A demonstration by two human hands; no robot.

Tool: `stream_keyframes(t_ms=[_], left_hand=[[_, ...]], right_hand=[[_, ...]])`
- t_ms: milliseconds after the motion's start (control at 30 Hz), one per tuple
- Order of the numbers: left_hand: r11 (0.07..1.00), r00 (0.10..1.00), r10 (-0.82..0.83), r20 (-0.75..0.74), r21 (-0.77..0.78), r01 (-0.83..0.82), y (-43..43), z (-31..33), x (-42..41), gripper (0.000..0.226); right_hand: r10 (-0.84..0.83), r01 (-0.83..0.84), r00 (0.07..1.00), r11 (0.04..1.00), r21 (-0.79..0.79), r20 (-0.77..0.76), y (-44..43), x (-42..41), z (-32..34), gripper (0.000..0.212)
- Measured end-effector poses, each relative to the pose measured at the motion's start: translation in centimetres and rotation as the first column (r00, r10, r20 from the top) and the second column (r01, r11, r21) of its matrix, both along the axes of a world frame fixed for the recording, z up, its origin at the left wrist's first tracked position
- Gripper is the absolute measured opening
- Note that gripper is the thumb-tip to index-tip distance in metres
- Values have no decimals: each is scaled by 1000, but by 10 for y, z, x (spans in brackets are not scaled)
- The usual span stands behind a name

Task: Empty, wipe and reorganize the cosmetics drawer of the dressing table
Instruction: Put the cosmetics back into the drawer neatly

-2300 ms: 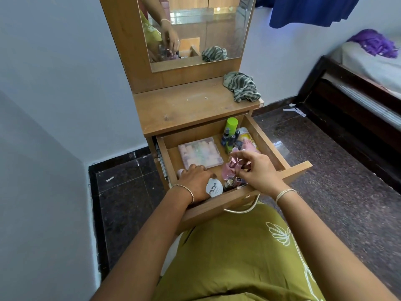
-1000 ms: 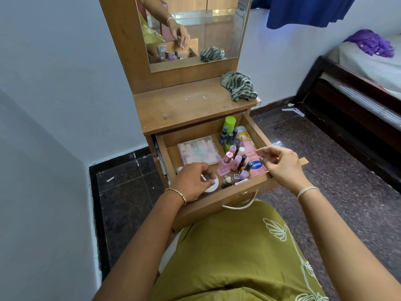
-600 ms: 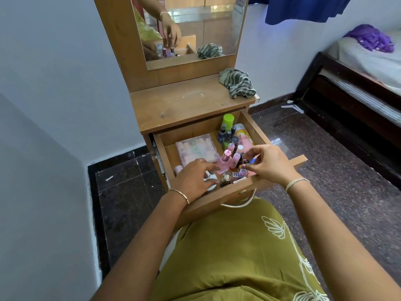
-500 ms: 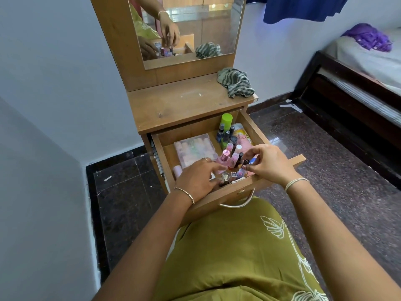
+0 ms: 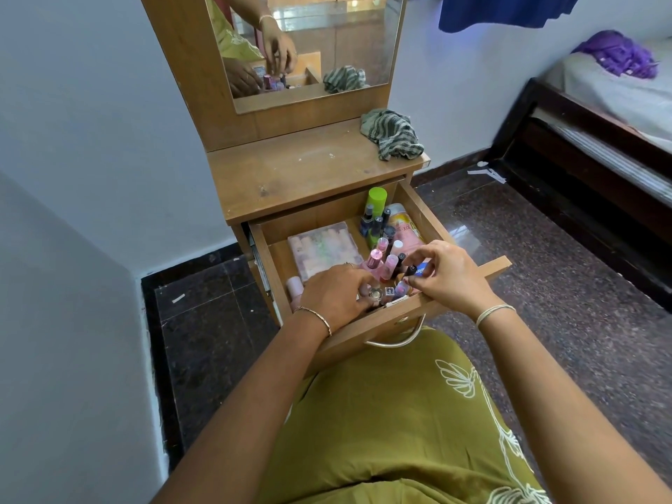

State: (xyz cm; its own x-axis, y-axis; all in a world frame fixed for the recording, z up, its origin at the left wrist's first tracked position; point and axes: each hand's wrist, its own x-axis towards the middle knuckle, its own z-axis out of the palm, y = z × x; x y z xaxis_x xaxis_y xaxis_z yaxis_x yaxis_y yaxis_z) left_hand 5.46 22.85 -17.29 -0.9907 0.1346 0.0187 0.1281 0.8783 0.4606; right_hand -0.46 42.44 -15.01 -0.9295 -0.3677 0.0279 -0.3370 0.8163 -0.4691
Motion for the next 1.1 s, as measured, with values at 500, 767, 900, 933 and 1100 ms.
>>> stream_keyframes(t_ms=[500,767,900,933,1100], left_hand=[[999,998,-29,48,-20,30,0,2,-3,33],[999,999,5,40,-39,-4,1,4,-3,30],[1000,999,3,52,-27,-2,0,5,-4,31],[1000,999,0,51,-26,2,0,4,-3,31],[1000,1000,16,19,15,-16,-1,6,0,30]], right_hand=[[6,-13,999,990,-138,-52,8,11,4,20],[14,-16,1000,975,-223,-10,16,12,5,20],[52,-43,998,966,-255,28,19,13,10,19],[60,-47,997,963,-266,39,19,13,11,18],[128,-102,987,965,-241,96,22,17,17,18]])
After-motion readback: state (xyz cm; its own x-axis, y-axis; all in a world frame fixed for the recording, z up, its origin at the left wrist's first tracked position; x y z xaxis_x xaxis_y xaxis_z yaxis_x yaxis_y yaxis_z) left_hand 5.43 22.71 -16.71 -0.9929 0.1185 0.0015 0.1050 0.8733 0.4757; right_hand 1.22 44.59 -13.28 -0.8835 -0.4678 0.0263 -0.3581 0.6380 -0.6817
